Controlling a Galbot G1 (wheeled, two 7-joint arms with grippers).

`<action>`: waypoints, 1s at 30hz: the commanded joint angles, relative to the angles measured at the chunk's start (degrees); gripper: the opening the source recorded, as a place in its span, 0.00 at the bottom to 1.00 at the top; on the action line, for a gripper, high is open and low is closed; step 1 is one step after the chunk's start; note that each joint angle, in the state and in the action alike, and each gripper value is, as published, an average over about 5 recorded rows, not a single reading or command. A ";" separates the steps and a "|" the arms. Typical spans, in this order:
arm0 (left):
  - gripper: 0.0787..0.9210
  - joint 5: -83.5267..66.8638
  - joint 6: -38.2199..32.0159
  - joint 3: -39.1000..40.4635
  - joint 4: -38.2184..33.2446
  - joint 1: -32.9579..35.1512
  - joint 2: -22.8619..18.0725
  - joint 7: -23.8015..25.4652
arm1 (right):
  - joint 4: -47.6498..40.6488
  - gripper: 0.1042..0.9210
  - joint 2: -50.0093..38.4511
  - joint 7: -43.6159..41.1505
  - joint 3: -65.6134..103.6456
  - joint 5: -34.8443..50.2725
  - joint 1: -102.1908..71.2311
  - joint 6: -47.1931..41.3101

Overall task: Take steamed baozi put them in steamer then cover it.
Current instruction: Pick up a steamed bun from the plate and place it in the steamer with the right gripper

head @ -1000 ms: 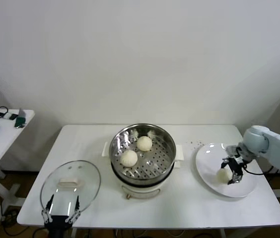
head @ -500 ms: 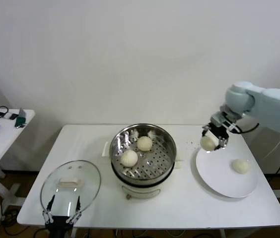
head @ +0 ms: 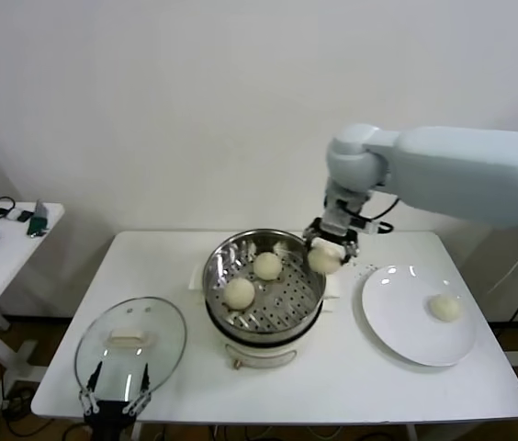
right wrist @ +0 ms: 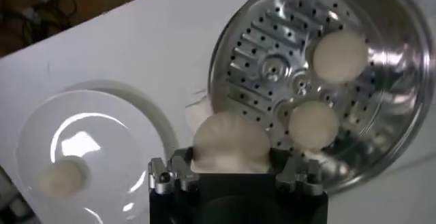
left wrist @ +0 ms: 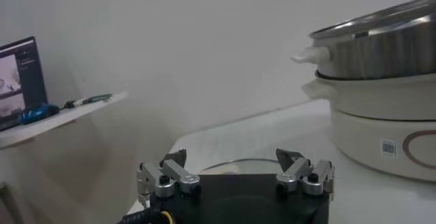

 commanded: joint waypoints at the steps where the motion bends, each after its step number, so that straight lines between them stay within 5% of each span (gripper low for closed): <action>1: 0.88 -0.16 0.16 -0.11 -0.19 0.04 0.16 0.02 | -0.77 0.77 13.37 -0.38 1.50 -5.51 -4.30 5.55; 30: 0.88 -0.61 0.59 -0.02 0.50 -0.30 0.32 0.06 | -4.59 0.77 17.06 -0.70 0.09 -9.49 -12.73 9.25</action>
